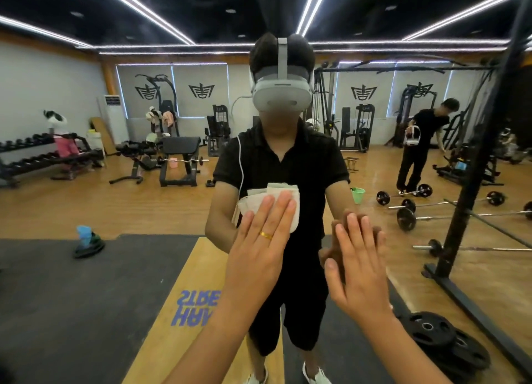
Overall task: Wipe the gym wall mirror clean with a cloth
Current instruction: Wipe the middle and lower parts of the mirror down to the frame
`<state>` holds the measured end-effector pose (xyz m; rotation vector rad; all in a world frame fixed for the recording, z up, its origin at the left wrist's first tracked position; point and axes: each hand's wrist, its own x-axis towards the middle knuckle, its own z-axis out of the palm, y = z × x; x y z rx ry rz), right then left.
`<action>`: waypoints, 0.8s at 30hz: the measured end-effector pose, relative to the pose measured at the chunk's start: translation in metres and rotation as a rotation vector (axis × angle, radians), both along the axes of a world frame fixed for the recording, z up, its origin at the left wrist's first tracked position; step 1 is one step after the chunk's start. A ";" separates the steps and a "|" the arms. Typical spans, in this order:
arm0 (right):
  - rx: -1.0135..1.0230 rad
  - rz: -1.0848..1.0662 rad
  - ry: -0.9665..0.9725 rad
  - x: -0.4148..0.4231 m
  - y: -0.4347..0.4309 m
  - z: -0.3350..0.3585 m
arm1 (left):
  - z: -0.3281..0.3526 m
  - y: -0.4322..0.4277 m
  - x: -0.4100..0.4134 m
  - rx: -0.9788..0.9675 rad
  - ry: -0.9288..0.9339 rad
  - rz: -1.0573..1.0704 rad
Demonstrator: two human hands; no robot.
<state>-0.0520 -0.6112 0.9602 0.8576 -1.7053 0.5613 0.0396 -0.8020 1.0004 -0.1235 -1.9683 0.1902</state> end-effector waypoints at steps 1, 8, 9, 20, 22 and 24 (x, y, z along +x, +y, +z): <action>-0.002 -0.024 0.021 -0.002 -0.001 -0.003 | 0.006 -0.002 -0.002 -0.012 0.017 -0.009; -0.042 -0.065 0.111 -0.010 -0.008 -0.006 | 0.145 -0.008 -0.007 0.189 0.177 -0.124; -0.041 -0.065 0.107 -0.010 -0.008 -0.007 | 0.156 -0.006 -0.010 0.221 0.194 -0.147; -0.037 -0.077 0.122 -0.013 -0.009 -0.007 | 0.059 -0.003 -0.008 0.037 0.066 -0.089; -0.040 -0.067 0.127 -0.012 -0.011 -0.007 | 0.090 -0.002 -0.008 0.064 0.087 -0.147; -0.055 -0.062 0.115 -0.010 -0.014 -0.008 | 0.123 0.003 -0.013 0.135 0.129 -0.203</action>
